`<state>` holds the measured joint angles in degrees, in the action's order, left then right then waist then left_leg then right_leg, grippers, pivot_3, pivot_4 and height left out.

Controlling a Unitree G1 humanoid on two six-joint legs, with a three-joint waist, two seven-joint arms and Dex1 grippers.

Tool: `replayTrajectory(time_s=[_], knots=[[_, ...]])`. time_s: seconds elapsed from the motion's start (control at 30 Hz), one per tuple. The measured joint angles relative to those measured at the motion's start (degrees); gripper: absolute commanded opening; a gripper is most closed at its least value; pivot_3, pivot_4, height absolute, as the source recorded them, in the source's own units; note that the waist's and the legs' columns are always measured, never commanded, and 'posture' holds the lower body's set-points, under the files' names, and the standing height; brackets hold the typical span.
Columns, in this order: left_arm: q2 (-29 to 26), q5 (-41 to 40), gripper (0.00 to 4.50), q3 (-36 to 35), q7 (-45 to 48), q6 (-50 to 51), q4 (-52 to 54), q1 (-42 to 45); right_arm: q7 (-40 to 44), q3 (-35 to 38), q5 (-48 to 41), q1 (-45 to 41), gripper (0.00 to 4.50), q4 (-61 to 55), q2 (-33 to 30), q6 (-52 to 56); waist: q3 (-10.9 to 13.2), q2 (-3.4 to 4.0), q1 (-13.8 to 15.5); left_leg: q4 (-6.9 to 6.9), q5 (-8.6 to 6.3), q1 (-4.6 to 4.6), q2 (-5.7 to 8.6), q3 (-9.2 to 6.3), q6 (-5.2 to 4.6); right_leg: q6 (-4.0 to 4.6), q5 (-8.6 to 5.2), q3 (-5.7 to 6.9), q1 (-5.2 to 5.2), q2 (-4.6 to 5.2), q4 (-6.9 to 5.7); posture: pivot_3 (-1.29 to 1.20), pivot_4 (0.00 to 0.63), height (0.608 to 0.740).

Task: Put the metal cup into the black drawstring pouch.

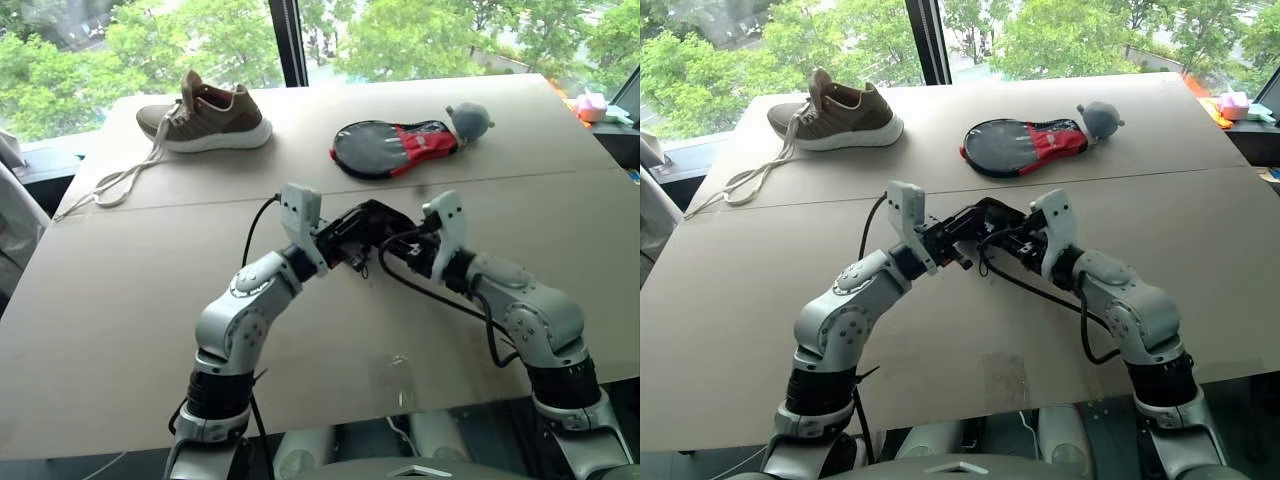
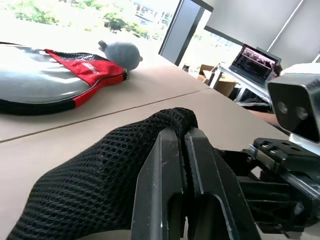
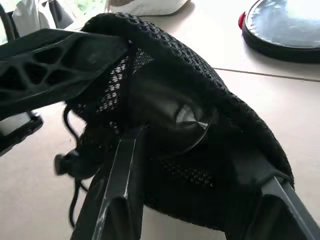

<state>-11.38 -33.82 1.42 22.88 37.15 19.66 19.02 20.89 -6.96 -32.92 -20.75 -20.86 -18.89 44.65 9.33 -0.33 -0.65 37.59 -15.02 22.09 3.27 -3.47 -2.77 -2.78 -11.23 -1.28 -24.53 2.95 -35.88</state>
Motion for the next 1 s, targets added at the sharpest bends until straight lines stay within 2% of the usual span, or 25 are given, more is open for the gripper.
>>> replayTrajectory(time_s=[0.1,0.27,0.33,0.43,0.6,0.67,0.8,1.0], knots=[[0.55,0.12,0.0,-0.52,-1.3,0.2,-1.04,1.22,3.18,1.51,-2.32,0.65,1.99,-1.73,-1.6,0.4,0.0,-0.01,0.06,0.01,0.0,0.02,-0.01,-0.03,0.0,0.0,0.0,0.01,0.0,0.03,0.0,0.0,0.15,0.74],[1.43,-0.13,0.0,-0.95,-2.12,1.36,-2.43,2.76,10.73,10.69,-15.43,3.95,1.99,-4.21,-4.43,3.11,0.0,-0.03,0.5,0.04,-0.09,0.06,0.0,-0.05,-0.15,0.0,0.0,0.06,0.03,0.06,0.04,0.0,0.15,0.74],[1.59,-0.17,0.0,-0.98,-2.11,1.69,-2.75,3.09,12.88,11.24,-18.03,6.39,1.99,-4.63,-7.01,5.12,0.0,-0.03,0.56,0.05,-0.09,0.06,0.0,-0.03,-0.16,0.0,0.0,0.04,0.03,0.08,0.05,0.0,0.15,0.74],[2.18,-0.36,0.0,-1.07,-2.11,2.48,-3.3,3.95,13.18,5.7,-12.32,8.5,1.99,-4.61,-8.82,3.79,0.0,-0.03,0.29,0.05,-0.08,0.03,-0.06,0.0,-0.14,0.0,0.0,0.0,0.02,0.15,0.02,0.0,0.15,0.74],[3.58,-1.93,0.0,-1.83,-3.13,3.99,-3.63,5.83,9.71,-5.88,4.61,8.42,1.99,0.6,-5.81,-7.31,-0.01,-0.05,0.1,0.1,0.09,0.0,-0.09,-0.01,0.14,-0.01,0.0,0.01,0.02,0.01,-0.02,0.0,0.15,0.74],[4.54,-2.97,0.0,-3.07,-4.21,4.97,-3.74,5.96,9.16,-8.16,9.14,8.67,1.99,2.25,-5.31,-11.35,-0.01,-0.06,0.13,0.17,0.1,0.02,-0.07,-0.01,0.15,-0.01,0.0,0.0,0.03,-0.06,-0.02,0.0,0.15,0.74],[6.72,-5.8,0.0,-6.63,-7.89,7.27,-4.51,7.79,5.18,-10.07,17.45,8.95,1.99,7.95,-1.59,-18.33,-0.02,-0.09,0.37,0.33,0.09,0.09,-0.06,-0.03,0.15,-0.02,0.01,0.02,0.03,-0.04,-0.03,0.0,0.15,0.74],[7.87,-6.96,0.0,-7.61,-9.67,8.7,-4.84,8.27,0.89,-9.27,20.86,7.29,1.99,12.61,5.33,-22.3,-0.02,-0.1,0.36,0.33,0.09,0.09,-0.06,-0.04,0.16,-0.01,0.01,0.01,0.03,-0.06,-0.04,0.0,0.15,0.74]])
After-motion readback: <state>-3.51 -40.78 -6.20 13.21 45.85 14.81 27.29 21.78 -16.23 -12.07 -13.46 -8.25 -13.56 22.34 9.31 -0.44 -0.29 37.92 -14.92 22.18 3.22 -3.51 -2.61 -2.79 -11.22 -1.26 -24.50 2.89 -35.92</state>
